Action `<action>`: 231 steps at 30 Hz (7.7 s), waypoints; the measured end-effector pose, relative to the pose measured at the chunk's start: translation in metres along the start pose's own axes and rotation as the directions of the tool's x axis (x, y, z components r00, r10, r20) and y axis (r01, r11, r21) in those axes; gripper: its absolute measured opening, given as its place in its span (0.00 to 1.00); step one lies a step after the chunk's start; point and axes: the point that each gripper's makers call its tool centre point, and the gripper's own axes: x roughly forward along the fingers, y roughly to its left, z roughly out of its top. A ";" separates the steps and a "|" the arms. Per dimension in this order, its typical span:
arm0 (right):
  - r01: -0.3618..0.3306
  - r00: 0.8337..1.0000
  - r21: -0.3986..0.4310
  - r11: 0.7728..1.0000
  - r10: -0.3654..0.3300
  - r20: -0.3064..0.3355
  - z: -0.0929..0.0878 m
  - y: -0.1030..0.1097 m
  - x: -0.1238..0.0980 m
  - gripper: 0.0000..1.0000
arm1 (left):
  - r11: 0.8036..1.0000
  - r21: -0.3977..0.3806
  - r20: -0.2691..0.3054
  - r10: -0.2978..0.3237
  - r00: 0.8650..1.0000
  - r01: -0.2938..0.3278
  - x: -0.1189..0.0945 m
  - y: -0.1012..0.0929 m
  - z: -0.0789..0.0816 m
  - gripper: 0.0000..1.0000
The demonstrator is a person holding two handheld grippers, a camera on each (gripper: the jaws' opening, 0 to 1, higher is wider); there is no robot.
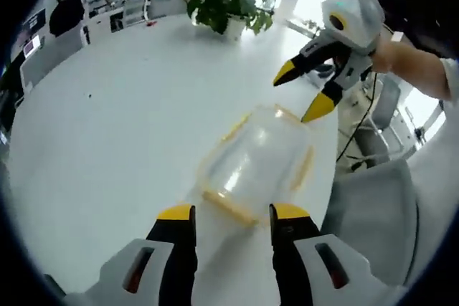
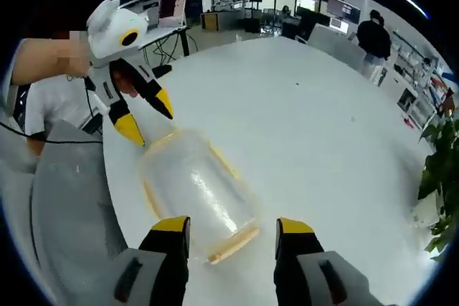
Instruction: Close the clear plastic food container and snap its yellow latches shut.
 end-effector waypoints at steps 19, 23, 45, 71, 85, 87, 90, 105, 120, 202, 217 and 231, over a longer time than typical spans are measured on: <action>-0.020 1.000 0.303 0.953 0.025 -0.010 -0.018 -0.005 0.011 0.38 | 0.928 -0.372 0.064 0.027 0.998 -0.002 0.023 0.006 -0.005 0.45; -0.031 0.999 0.379 0.925 0.044 -0.026 -0.026 -0.004 0.015 0.39 | 0.918 -0.397 0.056 0.037 0.998 -0.012 0.026 0.007 -0.008 0.45; -0.011 0.996 0.435 0.900 0.050 -0.078 -0.022 0.010 0.028 0.40 | 0.899 -0.438 0.059 0.011 0.998 0.015 0.032 -0.003 -0.004 0.38; 0.039 0.995 0.485 0.874 0.008 -0.094 -0.019 0.021 0.032 0.43 | 0.882 -0.472 0.042 0.000 0.999 0.020 0.036 -0.010 -0.002 0.35; 0.008 0.999 0.489 0.872 0.016 -0.043 -0.022 0.023 0.032 0.46 | 0.883 -0.469 0.077 0.001 0.997 0.035 0.036 -0.008 -0.003 0.38; -0.006 0.999 0.447 0.894 0.025 -0.037 -0.022 0.027 0.032 0.48 | 0.885 -0.463 0.075 -0.002 0.997 0.036 0.036 -0.009 -0.003 0.39; 0.001 0.999 0.439 0.899 0.019 -0.042 -0.023 0.028 0.032 0.49 | 0.897 -0.441 0.075 0.000 0.997 0.033 0.036 -0.013 -0.004 0.41; 0.020 1.000 0.283 0.959 -0.016 -0.014 -0.017 0.012 0.016 0.47 | 0.939 -0.343 0.048 0.000 0.999 0.017 0.032 -0.017 -0.011 0.49; -0.123 0.988 -0.029 0.992 0.125 0.096 0.018 0.035 -0.004 0.39 | 0.963 -0.271 0.028 0.004 1.000 0.004 0.020 -0.014 -0.015 0.53; -0.231 0.972 -0.540 0.809 0.219 -0.088 0.053 0.047 0.055 0.32 | 0.836 0.541 0.107 -0.173 0.979 0.088 0.026 -0.095 0.015 0.21; -0.401 0.916 -0.537 0.742 0.337 -0.217 0.054 0.055 0.064 0.47 | 0.822 0.565 0.093 -0.151 0.984 0.073 0.027 -0.090 0.006 0.24; -0.560 0.825 -0.480 0.675 0.405 -0.394 0.039 0.057 0.072 0.48 | 0.790 0.613 0.076 -0.071 0.995 0.009 0.036 -0.083 -0.001 0.34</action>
